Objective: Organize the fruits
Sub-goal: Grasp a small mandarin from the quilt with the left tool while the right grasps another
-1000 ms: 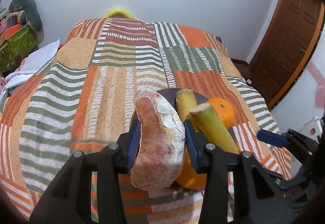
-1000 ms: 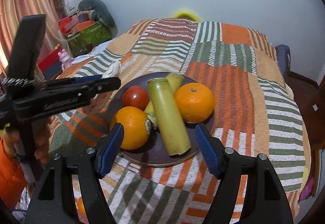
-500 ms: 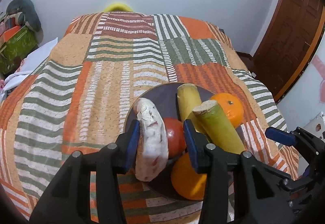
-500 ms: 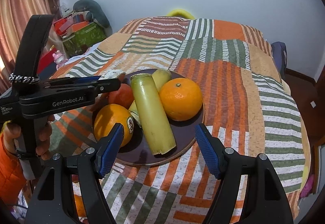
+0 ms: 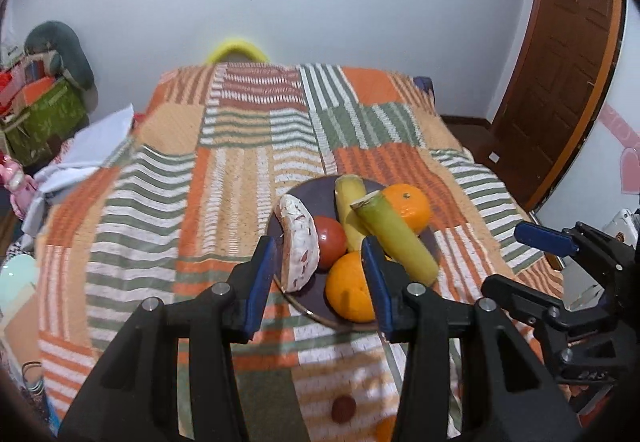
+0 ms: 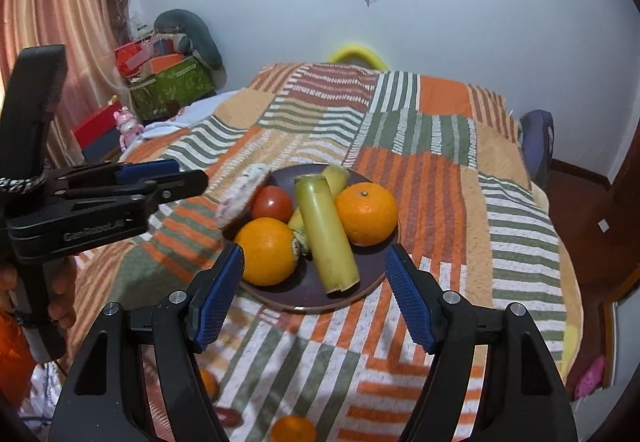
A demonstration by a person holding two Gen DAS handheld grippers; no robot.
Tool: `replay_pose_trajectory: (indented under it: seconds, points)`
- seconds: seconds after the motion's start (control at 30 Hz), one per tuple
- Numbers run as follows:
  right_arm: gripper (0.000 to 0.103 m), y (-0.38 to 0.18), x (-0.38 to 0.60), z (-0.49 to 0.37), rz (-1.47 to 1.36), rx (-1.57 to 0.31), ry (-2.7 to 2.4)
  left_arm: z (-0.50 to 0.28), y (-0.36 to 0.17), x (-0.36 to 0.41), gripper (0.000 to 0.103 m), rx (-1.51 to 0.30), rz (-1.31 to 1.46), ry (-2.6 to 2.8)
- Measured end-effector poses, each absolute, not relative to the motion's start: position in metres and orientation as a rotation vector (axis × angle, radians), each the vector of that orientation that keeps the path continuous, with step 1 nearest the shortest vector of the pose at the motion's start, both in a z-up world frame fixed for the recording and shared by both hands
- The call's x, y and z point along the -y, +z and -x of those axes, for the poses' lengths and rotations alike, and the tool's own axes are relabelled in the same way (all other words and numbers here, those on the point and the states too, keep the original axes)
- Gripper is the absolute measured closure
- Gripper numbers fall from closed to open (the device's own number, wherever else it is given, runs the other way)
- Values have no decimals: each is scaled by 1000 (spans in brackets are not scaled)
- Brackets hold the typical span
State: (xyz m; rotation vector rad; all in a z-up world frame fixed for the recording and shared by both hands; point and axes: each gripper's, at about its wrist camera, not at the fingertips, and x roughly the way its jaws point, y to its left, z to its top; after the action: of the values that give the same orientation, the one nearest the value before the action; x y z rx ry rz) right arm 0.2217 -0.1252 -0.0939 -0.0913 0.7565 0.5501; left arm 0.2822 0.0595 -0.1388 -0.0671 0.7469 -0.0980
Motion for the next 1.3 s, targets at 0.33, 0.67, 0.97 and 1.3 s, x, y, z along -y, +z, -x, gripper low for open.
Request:
replay_pose_trajectory:
  seconds: [0.33,0.67,0.97,1.3]
  points:
    - [27,-71,137,-177,103,-705,528,-206,-95,-47,45,-666,26,-97]
    - [27,-84,152,-156,147,-752,483,-173,-120,-30,34,-760,25,-110]
    - [28,-118,163,-157,117,-861,488,-172,-169,-20,34,-883,60,-129]
    - [51,-158,154,-156,105,-989,537,-181,-210,-9,52,-984,86,-190]
